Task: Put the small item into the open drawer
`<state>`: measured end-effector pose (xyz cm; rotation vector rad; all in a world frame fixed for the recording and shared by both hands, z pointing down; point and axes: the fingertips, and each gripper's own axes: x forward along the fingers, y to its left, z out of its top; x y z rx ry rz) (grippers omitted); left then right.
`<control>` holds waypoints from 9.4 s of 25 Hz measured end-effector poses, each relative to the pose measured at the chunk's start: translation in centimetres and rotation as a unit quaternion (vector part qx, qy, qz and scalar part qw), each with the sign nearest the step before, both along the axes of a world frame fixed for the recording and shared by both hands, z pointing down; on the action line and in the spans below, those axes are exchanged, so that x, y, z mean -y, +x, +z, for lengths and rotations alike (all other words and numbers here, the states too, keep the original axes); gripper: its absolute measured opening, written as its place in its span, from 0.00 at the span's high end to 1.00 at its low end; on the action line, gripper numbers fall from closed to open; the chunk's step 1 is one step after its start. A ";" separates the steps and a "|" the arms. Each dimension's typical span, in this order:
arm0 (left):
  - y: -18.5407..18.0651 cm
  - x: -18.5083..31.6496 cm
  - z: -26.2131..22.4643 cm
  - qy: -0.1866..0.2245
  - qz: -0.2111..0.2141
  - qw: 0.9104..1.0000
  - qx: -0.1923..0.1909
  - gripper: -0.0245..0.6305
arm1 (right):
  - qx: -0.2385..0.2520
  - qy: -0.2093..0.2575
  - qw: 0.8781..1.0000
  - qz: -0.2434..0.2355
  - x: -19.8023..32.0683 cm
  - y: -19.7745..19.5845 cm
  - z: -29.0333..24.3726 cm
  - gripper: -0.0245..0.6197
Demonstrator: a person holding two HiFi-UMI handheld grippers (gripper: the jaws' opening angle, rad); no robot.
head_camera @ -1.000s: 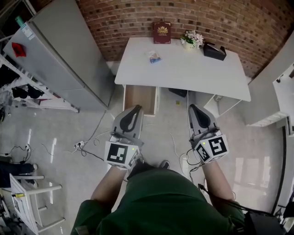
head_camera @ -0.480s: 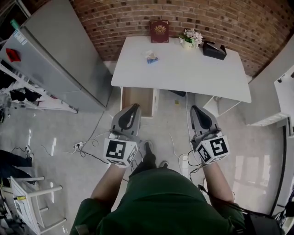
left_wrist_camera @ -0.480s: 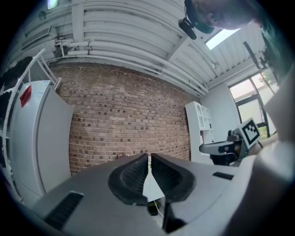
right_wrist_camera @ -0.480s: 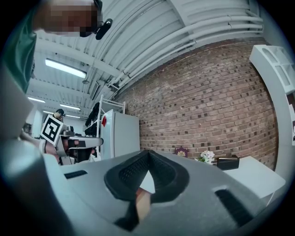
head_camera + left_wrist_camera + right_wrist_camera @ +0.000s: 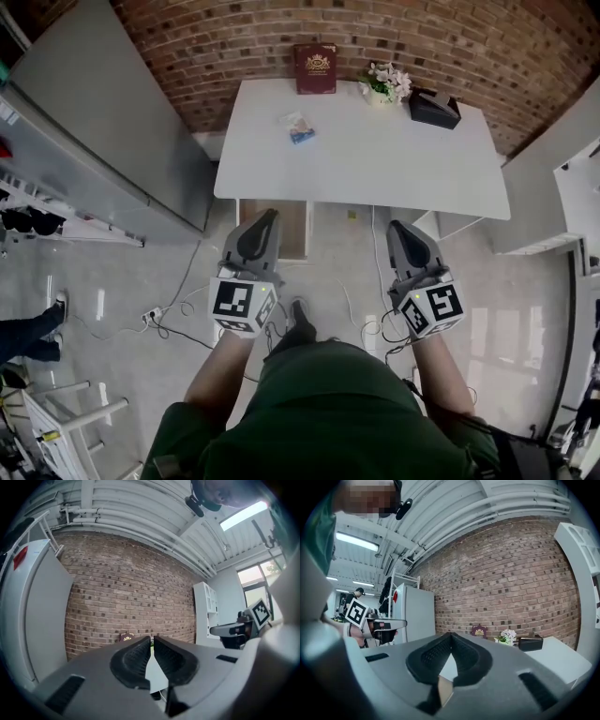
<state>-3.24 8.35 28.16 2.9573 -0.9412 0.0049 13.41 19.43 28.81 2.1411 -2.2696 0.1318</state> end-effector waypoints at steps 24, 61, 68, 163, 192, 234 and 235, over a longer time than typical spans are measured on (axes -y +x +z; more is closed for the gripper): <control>0.2 13.8 4.7 -0.064 0.036 0.997 -0.007 0.93 | 0.012 -0.060 0.997 0.040 12.0 -0.8 3.5 0.96; 14.5 31.4 19.9 -0.190 -0.089 0.965 0.156 0.80 | 0.063 -0.082 0.990 -0.098 27.8 15.1 9.0 0.96; 17.1 33.7 27.4 -0.345 -0.076 0.926 0.135 0.72 | 0.071 -0.093 0.987 -0.106 28.4 17.7 10.2 0.96; 10.2 24.0 40.0 0.049 0.211 0.751 0.624 0.68 | 0.167 -0.169 0.950 -0.203 31.2 5.4 16.1 0.96; 10.1 21.8 34.1 0.025 0.163 0.825 0.541 0.92 | 0.189 -0.176 0.948 -0.185 26.6 3.7 17.3 0.96; -10.6 9.3 52.8 -0.071 0.328 0.684 0.647 0.92 | 0.176 -0.283 0.904 -0.267 21.3 -9.0 24.9 0.96; -10.5 9.5 53.6 -0.071 0.333 0.679 0.651 0.92 | 0.177 -0.287 0.904 -0.264 21.2 -8.7 25.3 0.96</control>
